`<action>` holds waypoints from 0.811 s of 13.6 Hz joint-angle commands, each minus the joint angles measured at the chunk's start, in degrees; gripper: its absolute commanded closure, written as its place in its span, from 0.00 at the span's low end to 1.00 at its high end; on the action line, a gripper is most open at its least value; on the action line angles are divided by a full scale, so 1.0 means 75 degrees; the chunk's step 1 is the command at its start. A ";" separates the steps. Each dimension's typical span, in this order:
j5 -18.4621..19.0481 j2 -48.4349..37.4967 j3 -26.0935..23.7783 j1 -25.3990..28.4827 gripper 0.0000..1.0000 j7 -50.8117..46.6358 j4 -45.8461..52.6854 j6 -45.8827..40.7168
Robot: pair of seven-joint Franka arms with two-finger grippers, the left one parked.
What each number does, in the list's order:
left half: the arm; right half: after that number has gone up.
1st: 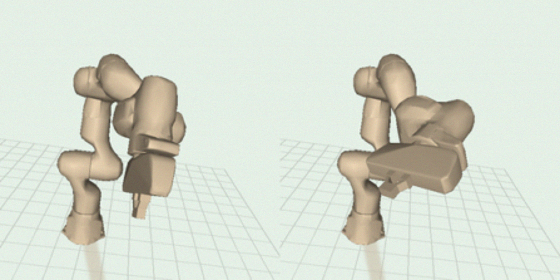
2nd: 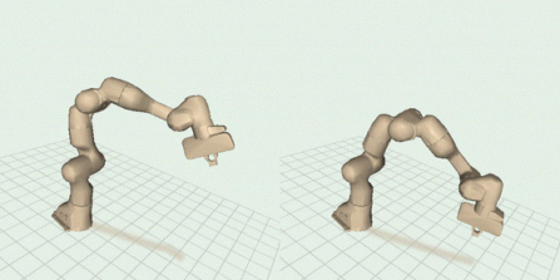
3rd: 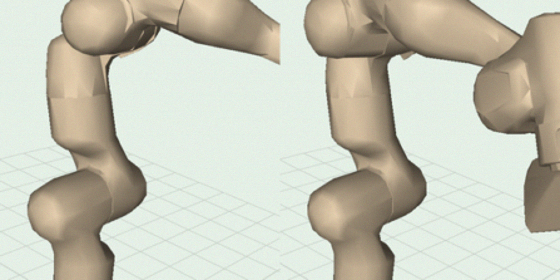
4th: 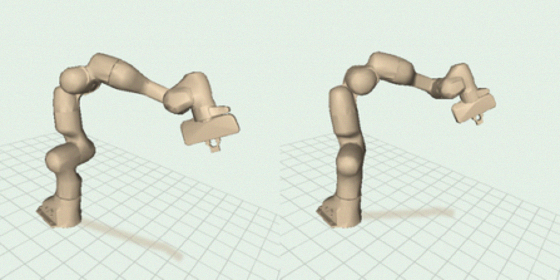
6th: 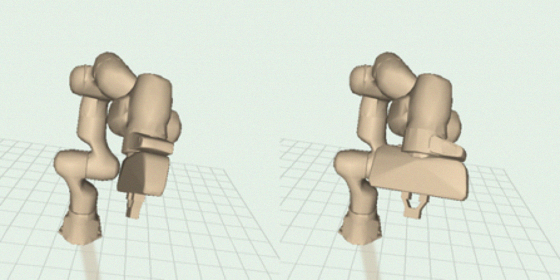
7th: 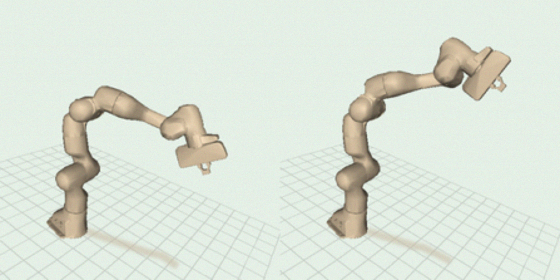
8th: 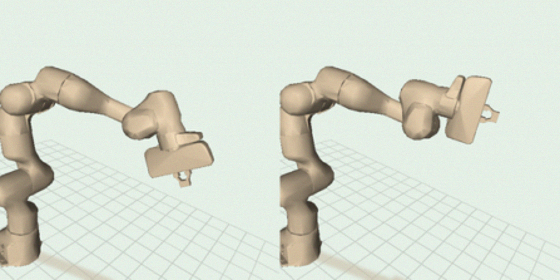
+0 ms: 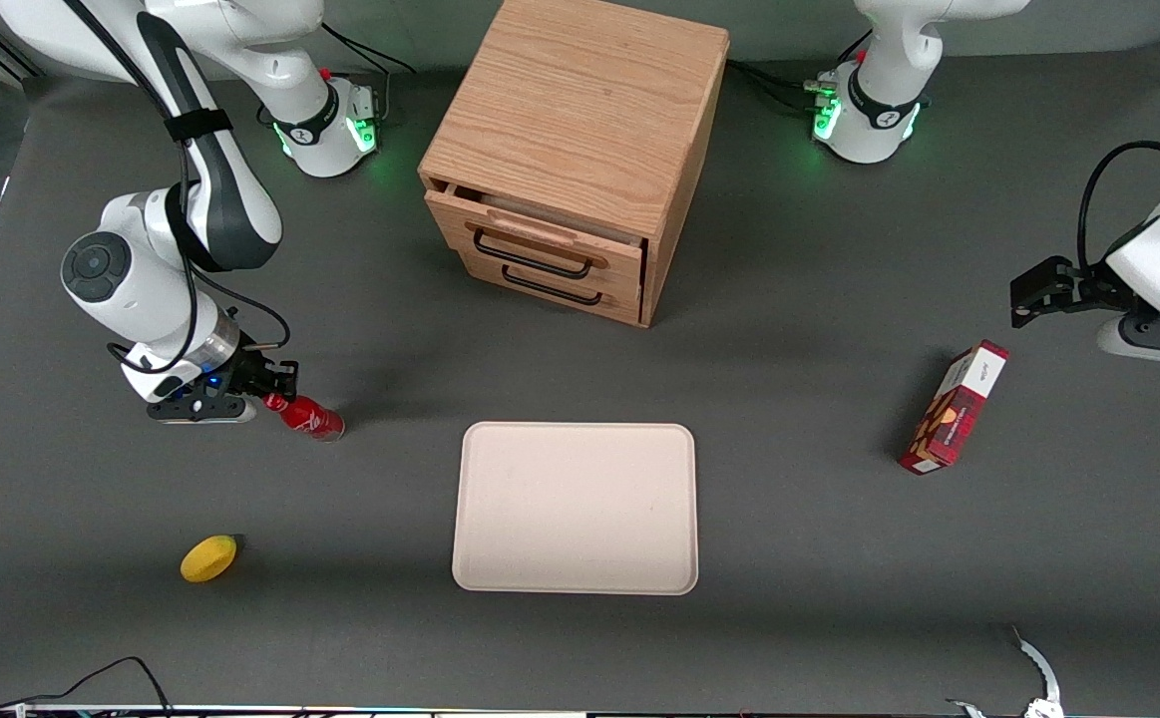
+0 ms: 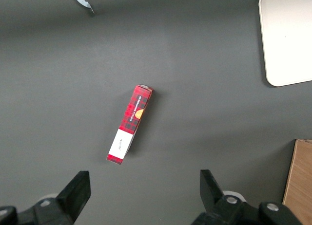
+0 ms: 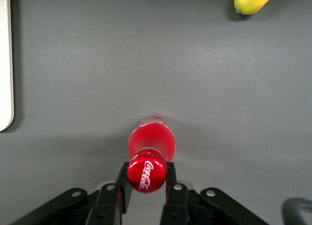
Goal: Place coke bottle on tray
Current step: 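Close the right gripper around the bottle's body, then lift the bottle with the right gripper off the table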
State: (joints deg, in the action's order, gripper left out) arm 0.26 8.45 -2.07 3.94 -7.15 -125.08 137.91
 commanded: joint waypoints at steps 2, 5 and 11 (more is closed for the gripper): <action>0.0141 -0.0352 -0.0005 0.0026 1.00 -0.0089 0.0094 -0.0199; 0.0141 -0.0564 -0.0005 -0.0021 1.00 0.0039 0.0796 -0.1298; 0.0141 -0.0635 -0.0005 -0.0068 1.00 0.0051 0.2986 -0.3934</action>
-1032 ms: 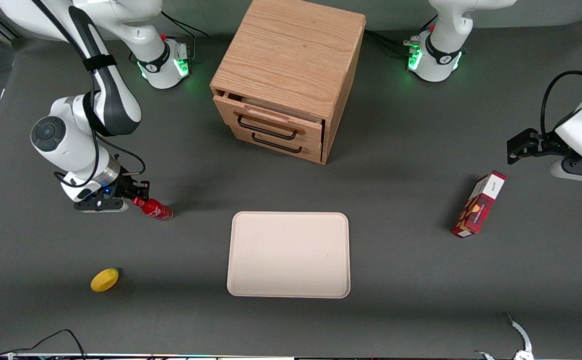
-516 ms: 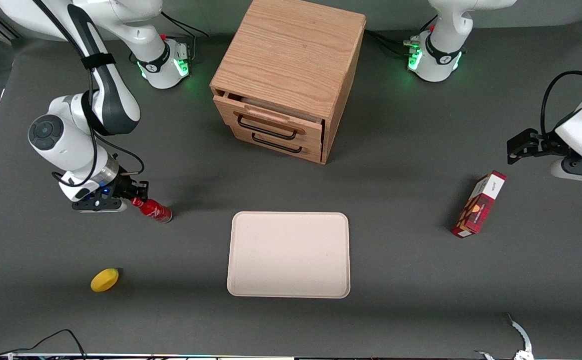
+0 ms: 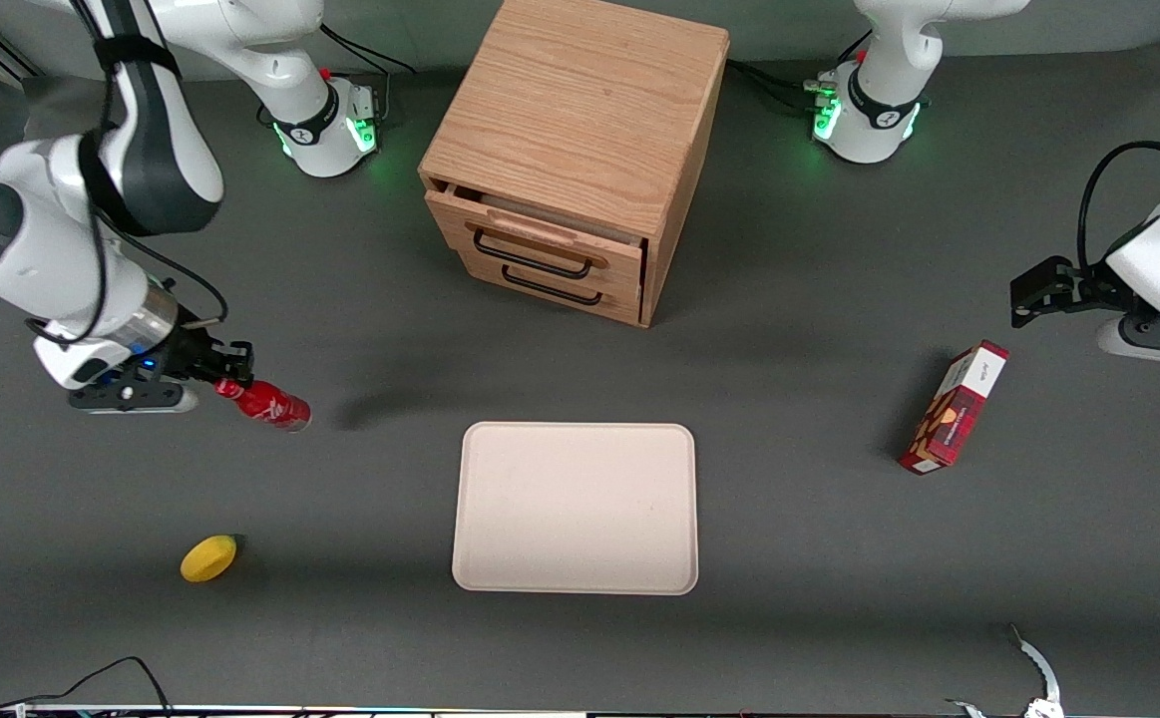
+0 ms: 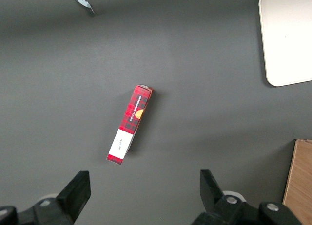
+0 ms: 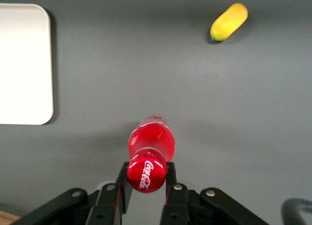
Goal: Place coke bottle on tray
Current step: 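Lift the bottle with the right gripper off the table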
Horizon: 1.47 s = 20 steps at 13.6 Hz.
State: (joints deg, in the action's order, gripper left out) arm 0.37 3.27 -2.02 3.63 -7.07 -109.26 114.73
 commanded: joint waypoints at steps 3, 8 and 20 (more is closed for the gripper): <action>0.0115 0.0161 -0.0012 -0.0004 1.00 -0.0006 0.2236 -0.2144; 0.0069 0.0547 0.0000 0.0078 1.00 -0.0099 0.3259 -0.2806; 0.0045 0.2679 0.0011 0.2398 1.00 -0.3472 0.5391 -0.2747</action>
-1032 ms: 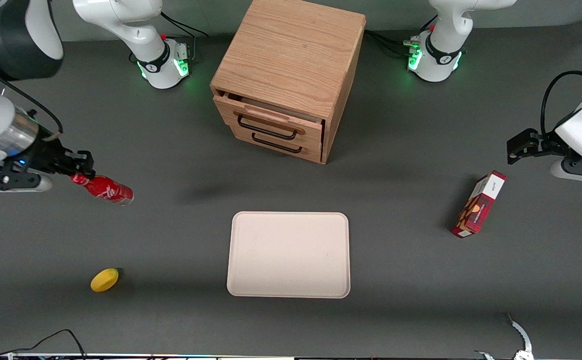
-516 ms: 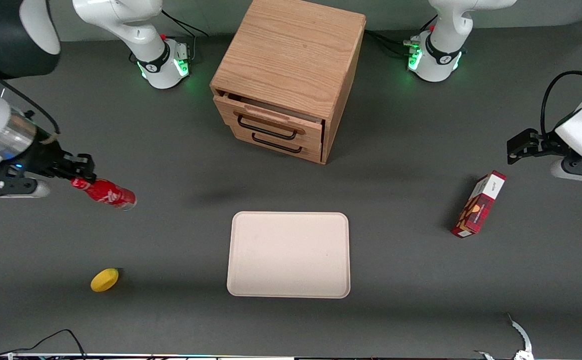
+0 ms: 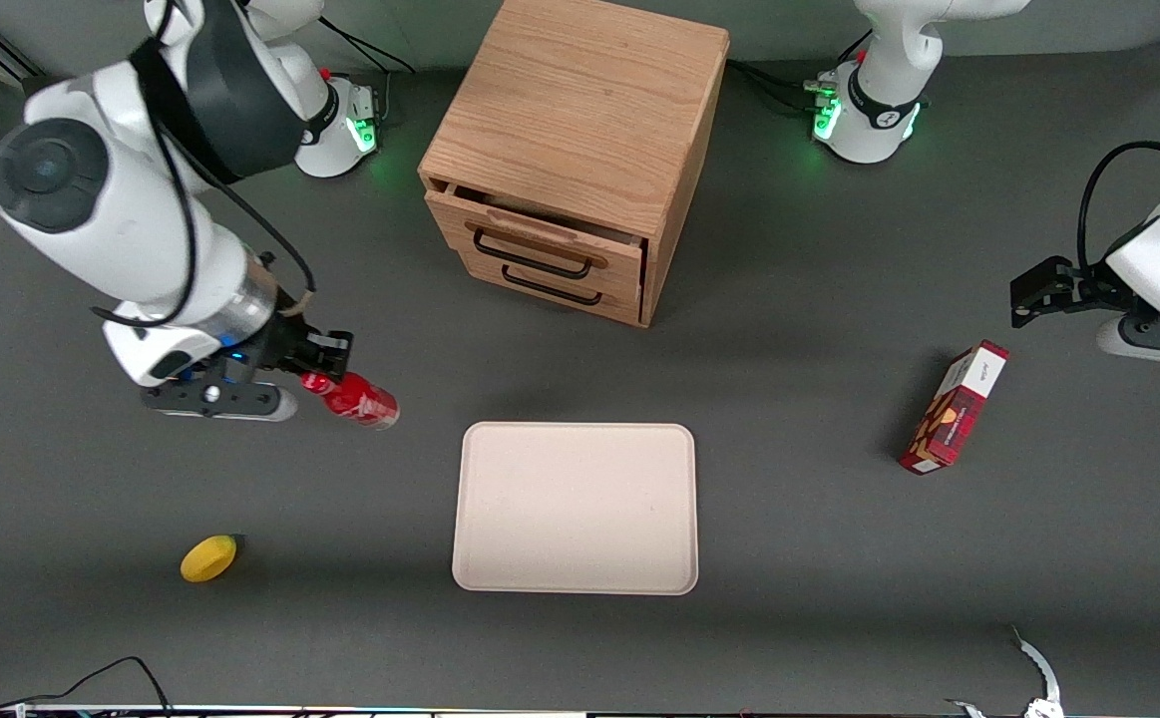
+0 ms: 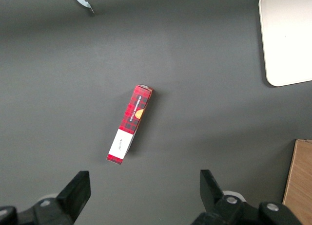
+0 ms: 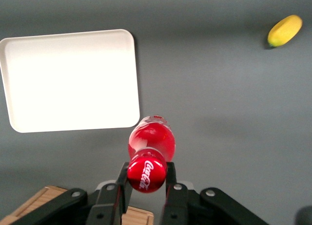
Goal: Place coke bottle on tray
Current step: 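Carry the bottle with the right gripper over the white tray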
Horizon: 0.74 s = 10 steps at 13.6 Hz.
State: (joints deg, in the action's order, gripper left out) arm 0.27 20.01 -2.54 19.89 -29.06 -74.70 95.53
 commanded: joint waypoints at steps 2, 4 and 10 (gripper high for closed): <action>0.0057 0.0647 0.0081 0.0511 1.00 -0.0963 0.0865 -0.0070; 0.0057 0.0986 0.0081 0.0548 1.00 -0.0989 0.1052 0.0444; 0.0127 0.2252 0.0198 0.0536 1.00 -0.0918 0.2026 0.1417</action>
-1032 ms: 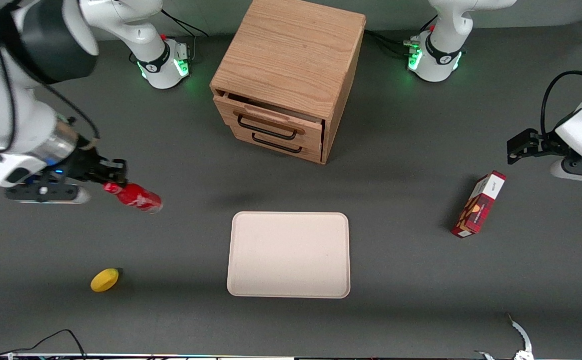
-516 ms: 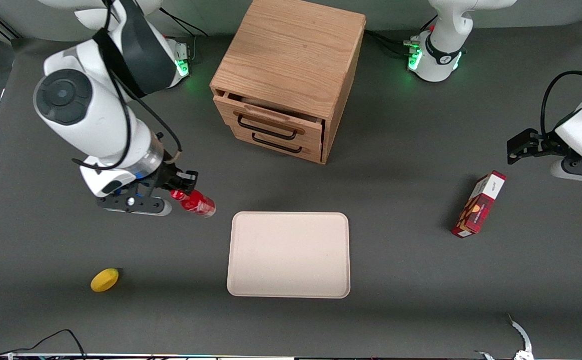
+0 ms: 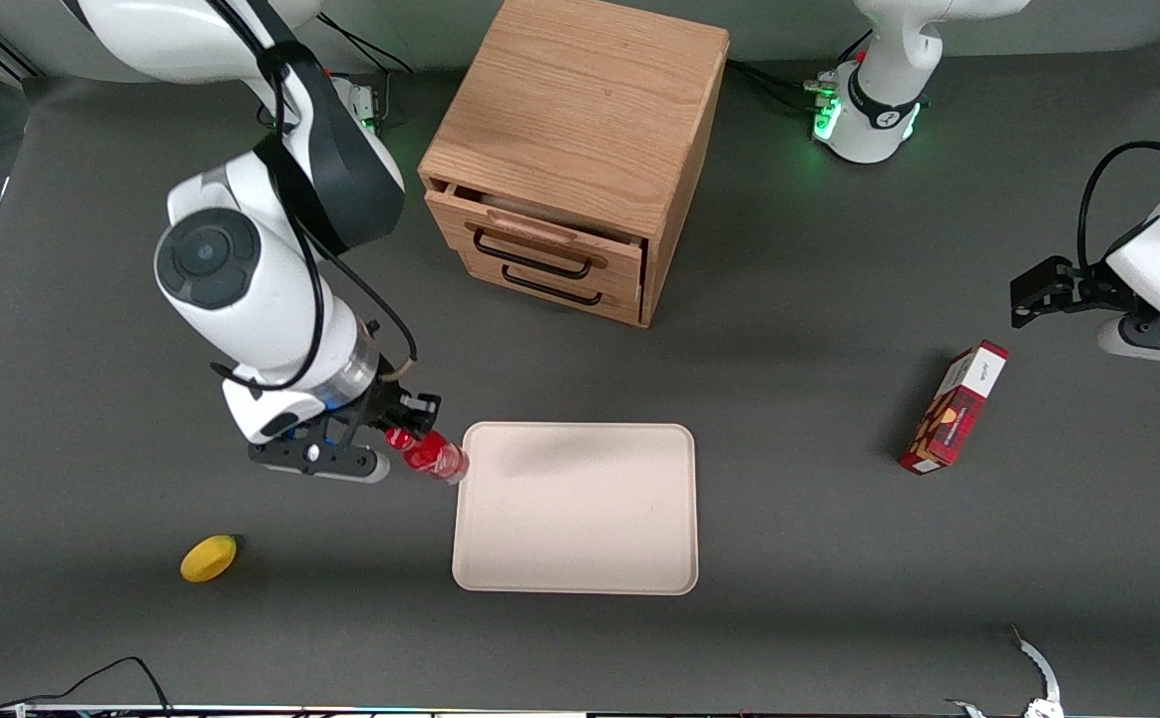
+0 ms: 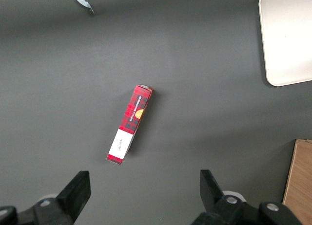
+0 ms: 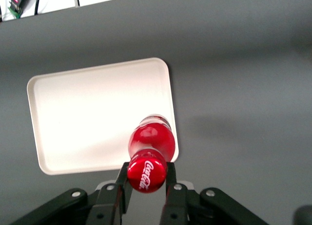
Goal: Place coke bottle on tray
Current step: 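Carry the bottle with the right gripper over the white tray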
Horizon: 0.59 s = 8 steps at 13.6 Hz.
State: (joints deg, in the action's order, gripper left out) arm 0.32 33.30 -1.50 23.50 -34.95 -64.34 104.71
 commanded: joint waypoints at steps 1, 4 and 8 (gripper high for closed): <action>0.0133 0.0644 0.0071 0.0054 1.00 -0.0121 0.0657 0.0450; 0.0203 0.1090 0.0223 0.0136 1.00 -0.0168 0.0715 0.0943; 0.0215 0.1372 0.0621 0.0406 1.00 -0.0215 0.0727 0.1529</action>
State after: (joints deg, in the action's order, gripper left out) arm 0.82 41.85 1.32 25.02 -34.95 -62.01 114.72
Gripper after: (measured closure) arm 0.696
